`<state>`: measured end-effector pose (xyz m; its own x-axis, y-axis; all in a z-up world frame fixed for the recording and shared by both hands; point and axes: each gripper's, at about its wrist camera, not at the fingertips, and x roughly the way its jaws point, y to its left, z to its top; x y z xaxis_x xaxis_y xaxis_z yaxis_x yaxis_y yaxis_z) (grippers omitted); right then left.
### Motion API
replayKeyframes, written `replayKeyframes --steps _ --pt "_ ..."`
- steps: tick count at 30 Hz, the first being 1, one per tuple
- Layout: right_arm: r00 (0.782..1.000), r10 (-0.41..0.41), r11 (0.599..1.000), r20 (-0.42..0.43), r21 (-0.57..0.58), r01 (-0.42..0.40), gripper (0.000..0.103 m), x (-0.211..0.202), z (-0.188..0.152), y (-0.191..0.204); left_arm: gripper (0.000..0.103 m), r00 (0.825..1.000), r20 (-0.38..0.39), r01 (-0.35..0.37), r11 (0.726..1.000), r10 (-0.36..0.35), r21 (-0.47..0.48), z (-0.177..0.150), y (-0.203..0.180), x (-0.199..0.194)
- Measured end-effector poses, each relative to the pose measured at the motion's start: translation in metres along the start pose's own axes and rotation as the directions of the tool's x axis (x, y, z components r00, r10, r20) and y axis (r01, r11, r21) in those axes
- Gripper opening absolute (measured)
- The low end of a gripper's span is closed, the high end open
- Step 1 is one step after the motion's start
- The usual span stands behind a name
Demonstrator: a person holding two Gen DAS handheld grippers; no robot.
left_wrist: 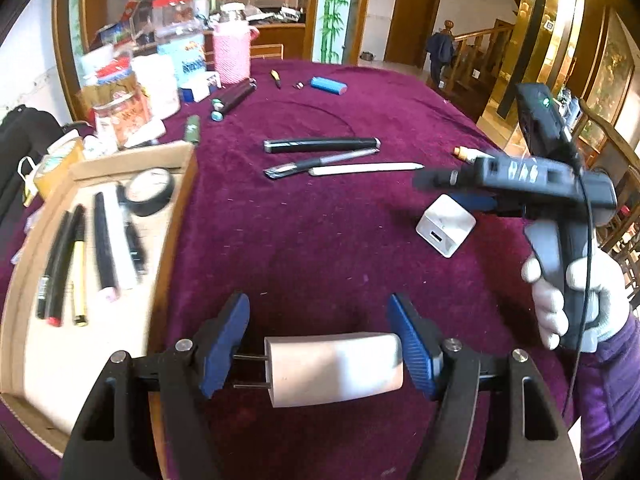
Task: Organize rigid objects
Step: 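Grasp the small white charger with the right tool while the left tool lifts its charger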
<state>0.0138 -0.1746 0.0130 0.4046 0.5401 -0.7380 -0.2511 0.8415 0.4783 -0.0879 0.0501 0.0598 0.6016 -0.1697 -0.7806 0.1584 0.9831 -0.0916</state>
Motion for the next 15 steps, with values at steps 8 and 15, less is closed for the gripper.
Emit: replayKeyframes --steps 8,15 --pt "0.958 -0.284 0.939 -0.033 -0.212 0.271 0.092 0.01 -0.026 0.035 0.071 1.0 0.023 0.009 0.999 -0.008 -0.041 -0.012 0.018 -0.017" --pt "0.913 -0.409 0.879 0.001 -0.266 0.394 0.071 0.016 -0.032 0.053 0.071 0.997 0.081 -0.013 0.999 0.017 -0.05 -0.016 0.029 -0.04"
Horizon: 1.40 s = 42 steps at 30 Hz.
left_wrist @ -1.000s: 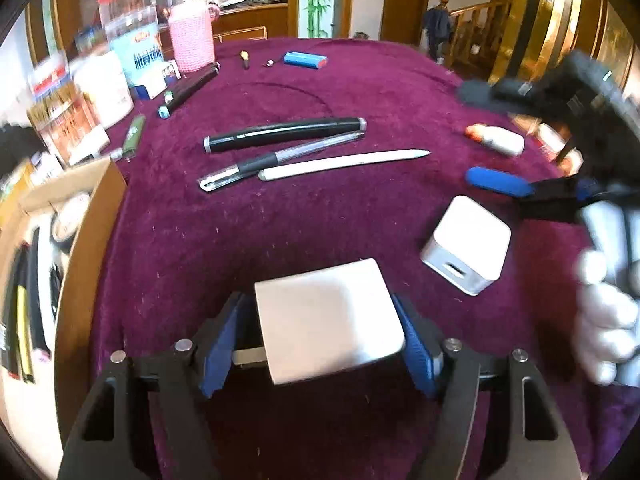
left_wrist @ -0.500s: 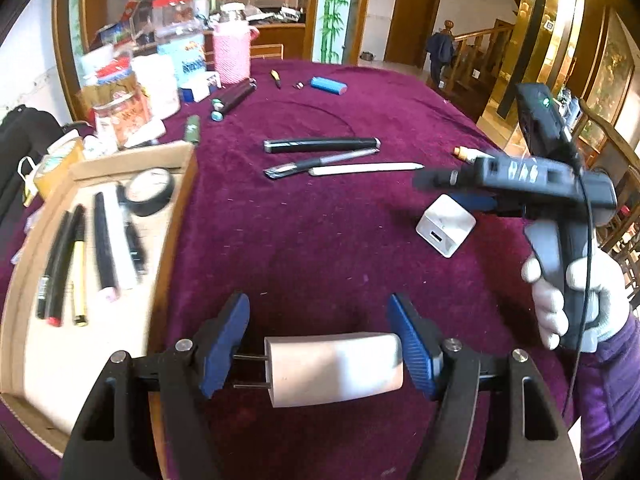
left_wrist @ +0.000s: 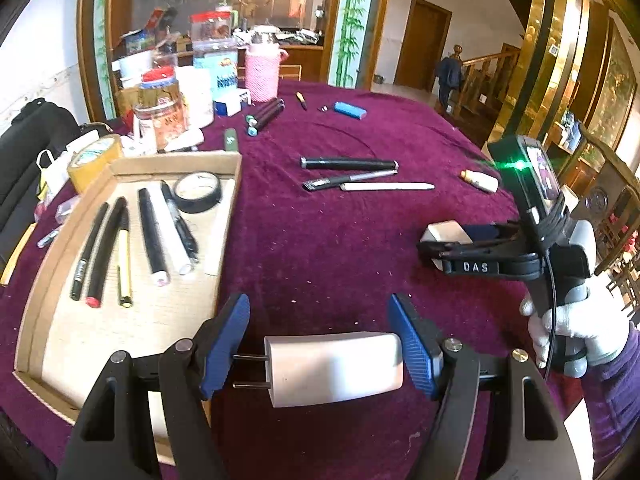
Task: Organize rigid objects
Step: 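Grasp the small white charger with the right tool while the left tool lifts its charger, then carry both white chargers into the cardboard tray and open both tools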
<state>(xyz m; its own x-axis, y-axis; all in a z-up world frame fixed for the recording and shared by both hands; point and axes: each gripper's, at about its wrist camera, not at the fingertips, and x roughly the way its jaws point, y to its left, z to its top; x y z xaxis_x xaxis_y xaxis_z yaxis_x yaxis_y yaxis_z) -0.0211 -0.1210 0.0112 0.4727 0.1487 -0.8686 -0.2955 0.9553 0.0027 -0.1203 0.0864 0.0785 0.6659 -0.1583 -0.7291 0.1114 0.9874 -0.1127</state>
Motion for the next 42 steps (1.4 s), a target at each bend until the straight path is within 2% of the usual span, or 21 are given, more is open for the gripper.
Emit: replayKeyframes --steps 7,21,34,38,42 --pt "0.999 0.039 0.998 0.02 0.043 -0.04 0.071 -0.014 -0.01 0.005 0.071 0.999 0.041 -0.016 1.0 0.016 -0.007 0.0 0.011 -0.017" --pt "0.987 0.133 0.991 0.085 0.016 -0.135 0.072 -0.049 -0.011 0.039 0.071 0.996 0.071 -0.047 0.999 0.049 -0.023 0.0 0.024 -0.03" --pt "0.971 0.212 0.977 0.112 -0.043 -0.209 0.072 -0.068 -0.001 0.073 0.071 0.995 0.082 -0.056 0.998 0.058 -0.027 0.002 0.027 -0.034" --pt "0.963 0.243 0.969 0.114 -0.063 -0.237 0.072 -0.072 0.004 0.087 0.071 0.995 0.085 -0.046 0.998 0.05 -0.045 0.003 0.037 -0.037" --pt "0.95 0.294 0.955 0.11 -0.08 -0.286 0.072 -0.073 0.011 0.105 0.071 0.992 0.109 -0.045 0.994 0.056 -0.102 0.007 0.062 -0.047"
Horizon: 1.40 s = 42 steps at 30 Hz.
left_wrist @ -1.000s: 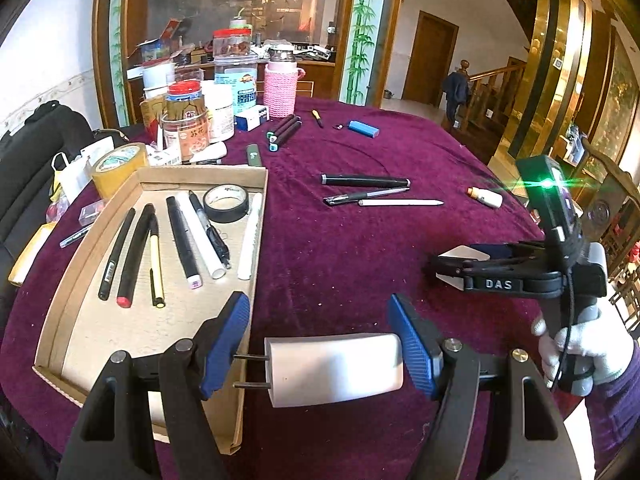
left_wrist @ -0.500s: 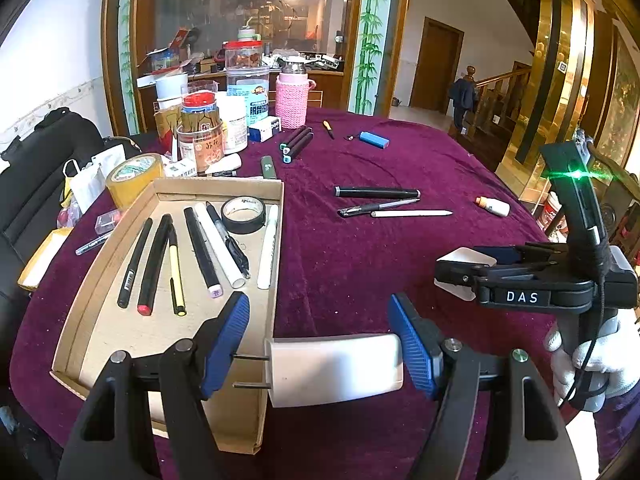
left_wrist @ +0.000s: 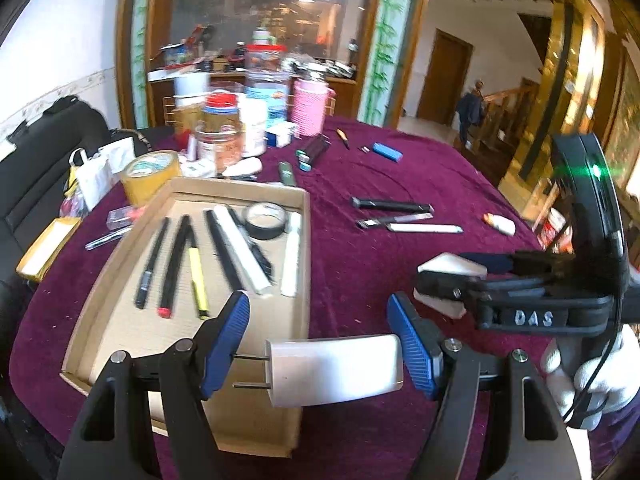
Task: Organize rigid objects
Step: 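Carry both white chargers into the cardboard tray and open both tools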
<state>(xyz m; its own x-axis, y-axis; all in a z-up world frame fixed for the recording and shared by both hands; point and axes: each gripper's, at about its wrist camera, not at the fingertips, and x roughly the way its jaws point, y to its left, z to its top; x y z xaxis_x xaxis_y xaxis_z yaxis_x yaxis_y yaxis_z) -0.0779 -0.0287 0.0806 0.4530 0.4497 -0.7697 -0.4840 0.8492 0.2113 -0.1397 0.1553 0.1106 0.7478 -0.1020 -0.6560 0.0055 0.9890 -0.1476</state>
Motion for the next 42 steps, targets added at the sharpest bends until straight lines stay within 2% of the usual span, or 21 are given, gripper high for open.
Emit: replayKeyframes --steps 8,14,20,23,34,35,37,42 --pt "0.994 0.104 0.992 -0.02 -0.076 -0.105 0.072 0.025 0.015 0.058 0.071 0.994 0.026 -0.1 0.985 0.104 -0.144 0.009 0.077 -0.005" --pt "0.987 0.149 0.975 -0.061 -0.158 -0.157 0.072 0.057 0.019 0.108 0.071 0.983 -0.042 -0.184 0.964 0.179 -0.193 -0.001 0.12 0.016" --pt "0.984 0.136 0.958 -0.117 -0.236 -0.161 0.072 0.091 0.01 0.144 0.071 0.975 -0.106 -0.214 0.951 0.194 -0.222 -0.014 0.147 0.035" --pt "0.981 0.134 0.953 -0.139 -0.252 -0.166 0.073 0.104 0.006 0.154 0.071 0.977 -0.114 -0.203 0.949 0.18 -0.24 -0.018 0.156 0.039" --pt "0.978 0.13 0.949 -0.164 -0.265 -0.17 0.073 0.123 -0.005 0.17 0.084 0.991 -0.009 -0.131 0.944 0.135 -0.302 -0.008 0.161 0.01" --pt "0.977 0.137 0.95 -0.165 -0.258 -0.177 0.075 0.123 -0.006 0.17 0.084 0.991 -0.003 -0.129 0.943 0.135 -0.305 -0.007 0.161 0.007" --pt "0.975 0.149 0.953 -0.163 -0.24 -0.186 0.087 0.122 -0.006 0.169 0.085 0.991 0.002 -0.128 0.942 0.135 -0.311 -0.007 0.16 0.004" --pt "0.977 0.179 0.95 -0.12 -0.237 -0.203 0.088 0.104 -0.009 0.167 0.086 0.992 0.014 -0.11 0.933 0.122 -0.344 -0.007 0.16 -0.005"
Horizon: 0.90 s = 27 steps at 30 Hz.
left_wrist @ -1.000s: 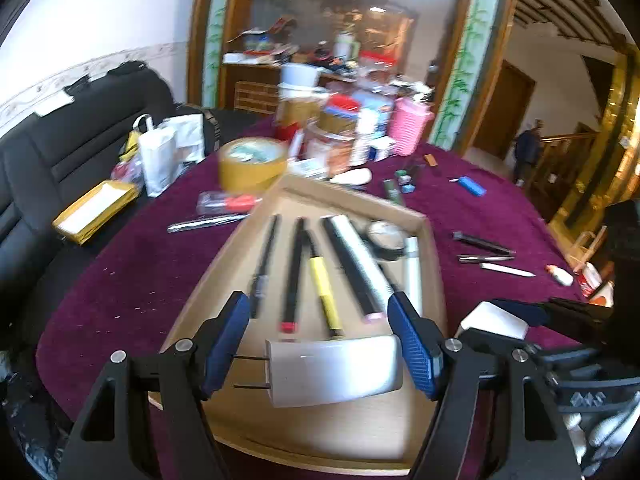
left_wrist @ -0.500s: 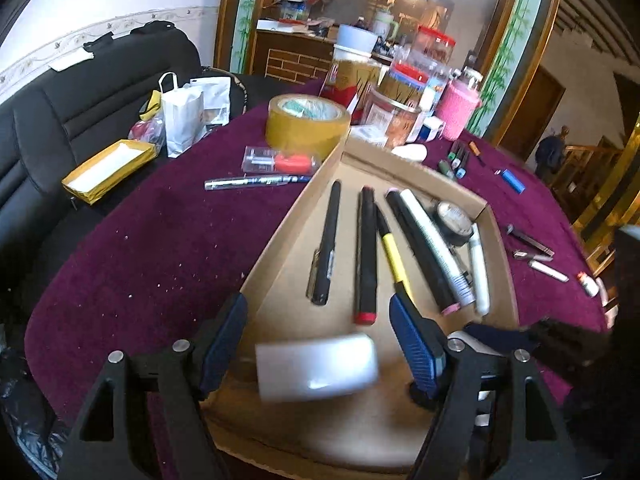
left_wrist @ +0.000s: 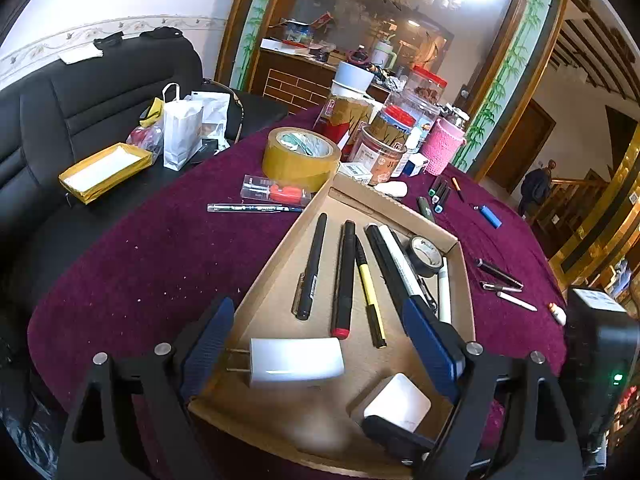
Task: Organize rigid objects
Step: 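Carry both white chargers into the cardboard tray and open both tools, then move the right tool to the white pen and close on it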
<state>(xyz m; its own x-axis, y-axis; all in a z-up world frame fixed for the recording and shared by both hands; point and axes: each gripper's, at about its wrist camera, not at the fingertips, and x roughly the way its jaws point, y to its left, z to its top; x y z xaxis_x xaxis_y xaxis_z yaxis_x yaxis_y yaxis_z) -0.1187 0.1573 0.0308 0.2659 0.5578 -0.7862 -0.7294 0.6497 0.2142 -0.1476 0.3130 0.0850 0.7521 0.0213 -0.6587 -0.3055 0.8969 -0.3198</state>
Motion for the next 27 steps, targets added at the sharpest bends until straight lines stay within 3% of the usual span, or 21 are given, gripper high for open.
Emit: replayKeyframes --steps 8,11,16,18,22,25,27 --pt "0.997 -0.032 0.998 0.077 0.056 0.027 0.088 -0.042 -0.025 -0.024 0.091 0.999 0.021 -0.029 0.999 0.028 0.04 -0.004 -0.021 -0.013" --pt "0.994 -0.068 0.994 0.088 0.089 0.06 0.088 -0.058 -0.041 -0.046 0.091 0.998 0.033 -0.048 0.996 0.046 0.08 -0.008 -0.036 -0.016" --pt "0.983 -0.159 0.967 0.092 0.217 0.137 0.088 -0.085 -0.066 -0.116 0.091 1.0 0.011 0.012 0.99 -0.013 0.137 -0.017 -0.068 -0.015" --pt "0.974 -0.202 0.935 0.103 0.315 0.161 0.088 -0.1 -0.072 -0.155 0.091 0.999 -0.011 0.048 0.985 -0.047 0.163 -0.022 -0.084 -0.011" --pt "0.945 -0.308 0.825 0.114 0.526 0.206 0.088 -0.128 -0.079 -0.241 0.091 0.99 -0.089 0.128 0.968 -0.111 0.214 -0.034 -0.116 0.002" --pt "0.915 -0.383 0.776 0.124 0.58 0.246 0.088 -0.139 -0.069 -0.282 0.091 0.981 -0.138 0.167 0.957 -0.137 0.238 -0.04 -0.134 0.009" --pt "0.909 -0.398 0.762 0.122 0.596 0.254 0.088 -0.137 -0.057 -0.306 0.091 0.981 -0.144 0.164 0.952 -0.13 0.258 -0.042 -0.144 0.011"
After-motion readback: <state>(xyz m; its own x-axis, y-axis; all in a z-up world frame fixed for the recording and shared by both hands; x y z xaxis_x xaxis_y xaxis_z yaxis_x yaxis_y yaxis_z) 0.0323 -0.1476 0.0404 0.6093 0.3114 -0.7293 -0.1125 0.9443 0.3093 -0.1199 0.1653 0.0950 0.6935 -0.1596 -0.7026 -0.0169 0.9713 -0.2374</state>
